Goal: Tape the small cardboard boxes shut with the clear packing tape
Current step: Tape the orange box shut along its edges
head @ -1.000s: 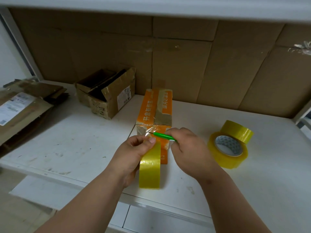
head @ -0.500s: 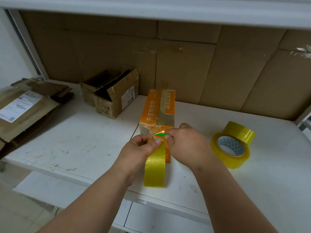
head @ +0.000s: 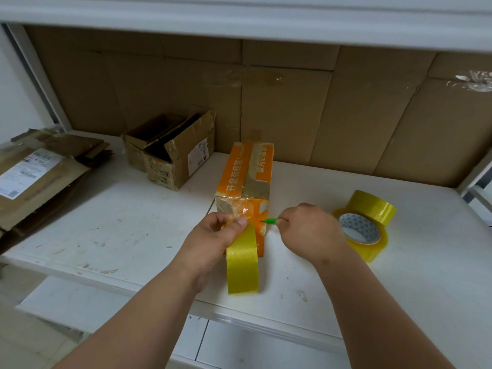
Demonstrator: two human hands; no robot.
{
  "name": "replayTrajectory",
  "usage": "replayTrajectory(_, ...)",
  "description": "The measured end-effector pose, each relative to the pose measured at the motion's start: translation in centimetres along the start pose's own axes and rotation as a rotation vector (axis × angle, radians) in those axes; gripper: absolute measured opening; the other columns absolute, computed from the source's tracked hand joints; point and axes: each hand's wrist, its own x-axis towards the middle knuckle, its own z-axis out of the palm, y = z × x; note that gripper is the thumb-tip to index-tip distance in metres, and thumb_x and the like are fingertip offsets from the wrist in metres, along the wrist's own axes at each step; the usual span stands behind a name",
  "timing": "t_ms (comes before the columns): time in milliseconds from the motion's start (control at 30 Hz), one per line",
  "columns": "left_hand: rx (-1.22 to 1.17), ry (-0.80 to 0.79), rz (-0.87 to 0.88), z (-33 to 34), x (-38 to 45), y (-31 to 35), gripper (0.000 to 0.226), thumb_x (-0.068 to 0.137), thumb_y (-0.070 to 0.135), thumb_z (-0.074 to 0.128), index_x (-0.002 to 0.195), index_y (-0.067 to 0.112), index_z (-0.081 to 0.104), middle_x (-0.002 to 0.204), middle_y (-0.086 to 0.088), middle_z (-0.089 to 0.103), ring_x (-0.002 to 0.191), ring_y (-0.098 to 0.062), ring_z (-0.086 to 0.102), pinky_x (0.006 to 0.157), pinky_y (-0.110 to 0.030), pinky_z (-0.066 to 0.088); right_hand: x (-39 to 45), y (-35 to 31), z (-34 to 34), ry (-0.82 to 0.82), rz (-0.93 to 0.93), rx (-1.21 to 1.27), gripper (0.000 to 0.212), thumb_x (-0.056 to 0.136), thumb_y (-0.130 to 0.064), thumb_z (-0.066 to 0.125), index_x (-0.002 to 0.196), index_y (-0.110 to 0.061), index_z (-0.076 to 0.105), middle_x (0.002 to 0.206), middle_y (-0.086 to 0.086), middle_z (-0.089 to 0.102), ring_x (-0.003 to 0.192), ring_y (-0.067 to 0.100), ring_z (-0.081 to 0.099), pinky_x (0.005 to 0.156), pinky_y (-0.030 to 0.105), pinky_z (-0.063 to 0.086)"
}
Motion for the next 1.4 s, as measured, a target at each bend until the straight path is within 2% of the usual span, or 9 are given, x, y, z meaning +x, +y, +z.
replayTrajectory(133,0.006,-0.008,-0.004,0.1,-0.1,0.0,0.037,0.08,0.043,0.075,0.109,0.022,0.065,0.102,0.005,0.072,0.083,-0.004,0.068,0.065,-0.017,0.044,-0.4,1.8,2.2,-0.094,0.086,-0.011,0.031,0.099,-0.023,0.037,0.104,-0.02,0.068,0.103,0.005,0.065,0.093,0.023,0.061,0.077,0.031,0.052)
replayTrajectory(267,0.007,-0.025,-0.022,0.0,-0.1,0.0,0.038,0.078,0.045,0.075,0.109,0.024,0.066,0.102,0.004,0.073,0.09,-0.01,0.068,0.071,-0.023,0.043,-1.5,1.9,4.4,-0.205,0.246,-0.126,0.036,0.097,-0.036,0.038,0.129,-0.027,0.054,0.129,0.003,0.053,0.119,0.025,0.05,0.096,0.041,0.038)
replayTrajectory(367,0.006,-0.028,-0.025,0.0,0.0,0.0,0.037,0.078,0.046,0.076,0.108,0.025,0.066,0.1,0.005,0.074,0.092,-0.011,0.069,0.073,-0.024,0.043,-2.0,0.4,4.5,-0.009,0.269,0.042,0.047,0.096,-0.044,0.046,0.142,-0.033,0.044,0.147,-0.001,0.038,0.135,0.026,0.032,0.107,0.046,0.028)
replayTrajectory(567,-0.01,-0.052,-0.018,-0.2,0.1,-0.1,0.052,0.067,0.049,0.078,0.111,0.023,0.066,0.103,0.001,0.074,0.09,-0.014,0.07,0.076,-0.028,0.047,-1.4,-4.5,3.3,-0.112,0.404,1.268,0.018,0.095,-0.032,0.057,0.104,-0.026,0.072,0.108,-0.003,0.069,0.101,0.014,0.063,0.08,0.028,0.048)
replayTrajectory(667,0.005,-0.087,-0.019,-0.3,0.0,-0.2,0.058,0.062,0.053,0.077,0.111,0.024,0.065,0.107,0.001,0.073,0.097,-0.018,0.07,0.08,-0.03,0.048,-1.0,-5.1,2.8,-0.222,0.565,1.516,0.02,0.091,-0.034,0.06,0.095,-0.02,0.073,0.094,0.002,0.073,0.088,0.018,0.066,0.069,0.029,0.044)
replayTrajectory(900,0.015,-0.124,-0.013,-0.4,0.3,-0.2,0.031,0.081,0.038,0.075,0.108,0.025,0.067,0.104,0.001,0.074,0.097,-0.017,0.071,0.079,-0.029,0.05,-0.3,-5.9,1.6,-0.217,0.611,1.672,0.014,0.078,-0.002,0.064,0.091,-0.007,0.067,0.065,0.007,0.067,0.043,0.014,0.064,0.038,0.018,0.044)
replayTrajectory(1100,0.281,-0.056,0.054,-1.1,0.2,0.0,0.051,0.073,0.059,0.076,0.115,0.034,0.062,0.11,0.009,0.069,0.097,-0.008,0.068,0.088,-0.03,0.053,0.9,-6.3,2.1,-0.214,0.635,1.632,0.015,0.076,0.002,0.061,0.087,-0.004,0.068,0.062,0.012,0.068,0.054,0.027,0.068,0.054,0.034,0.056)
replayTrajectory(1233,0.785,0.226,0.414,-2.3,0.1,1.0,0.087,0.068,0.073,0.07,0.138,0.031,0.043,0.122,0.008,0.053,0.11,-0.011,0.054,0.089,-0.033,0.049,1.3,-6.1,2.8,-0.148,0.567,1.526,0.008,0.076,-0.008,0.067,0.081,-0.012,0.071,0.078,0.014,0.074,0.078,0.034,0.073,0.08,0.053,0.059)
replayTrajectory(1400,0.811,-0.072,0.717,-3.1,4.0,2.8,0.05,0.093,0.042,0.043,0.14,0.028,0.053,0.151,0.01,0.037,0.144,-0.014,0.029,0.118,-0.038,0.028,0.8,-6.2,2.8,-0.127,0.498,1.507,0.006,0.079,-0.008,0.069,0.079,-0.014,0.07,0.07,0.008,0.072,0.073,0.03,0.071,0.081,0.051,0.058)
